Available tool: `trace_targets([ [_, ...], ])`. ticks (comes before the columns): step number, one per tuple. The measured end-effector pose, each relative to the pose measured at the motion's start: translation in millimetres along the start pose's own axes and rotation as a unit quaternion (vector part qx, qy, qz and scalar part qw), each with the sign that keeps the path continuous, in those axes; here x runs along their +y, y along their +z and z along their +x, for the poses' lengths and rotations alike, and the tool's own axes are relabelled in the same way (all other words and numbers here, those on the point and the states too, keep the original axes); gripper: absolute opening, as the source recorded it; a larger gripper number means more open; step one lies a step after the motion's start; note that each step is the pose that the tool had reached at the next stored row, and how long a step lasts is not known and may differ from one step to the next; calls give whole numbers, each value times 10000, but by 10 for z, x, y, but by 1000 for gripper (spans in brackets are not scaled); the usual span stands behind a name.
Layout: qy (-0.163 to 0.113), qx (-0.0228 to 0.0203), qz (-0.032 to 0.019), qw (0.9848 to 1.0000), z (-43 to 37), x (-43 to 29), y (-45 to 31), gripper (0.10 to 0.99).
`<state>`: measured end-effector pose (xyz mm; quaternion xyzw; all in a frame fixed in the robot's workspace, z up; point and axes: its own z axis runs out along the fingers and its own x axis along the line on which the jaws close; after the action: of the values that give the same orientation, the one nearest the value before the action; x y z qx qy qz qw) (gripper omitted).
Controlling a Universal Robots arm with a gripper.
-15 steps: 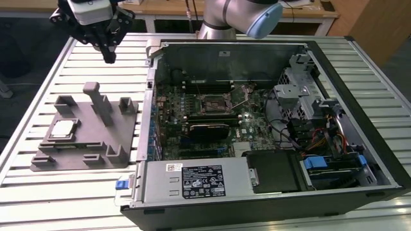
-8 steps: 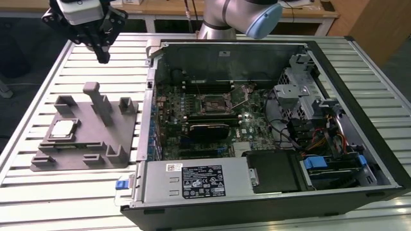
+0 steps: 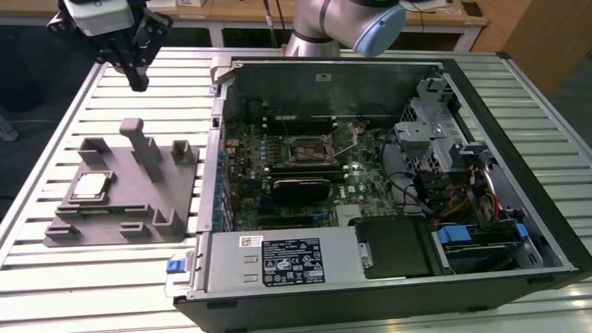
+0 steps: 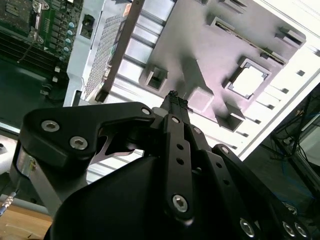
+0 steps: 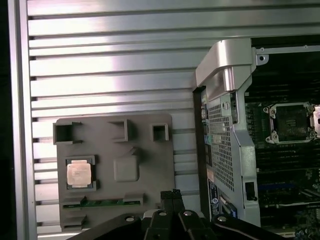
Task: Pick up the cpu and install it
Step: 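Reach for the cpu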
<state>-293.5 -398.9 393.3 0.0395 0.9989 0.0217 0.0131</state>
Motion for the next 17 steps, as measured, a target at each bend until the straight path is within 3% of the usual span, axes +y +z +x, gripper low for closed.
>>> trace_targets([
  [17, 2, 0, 0, 10000, 214, -22, 67, 106],
])
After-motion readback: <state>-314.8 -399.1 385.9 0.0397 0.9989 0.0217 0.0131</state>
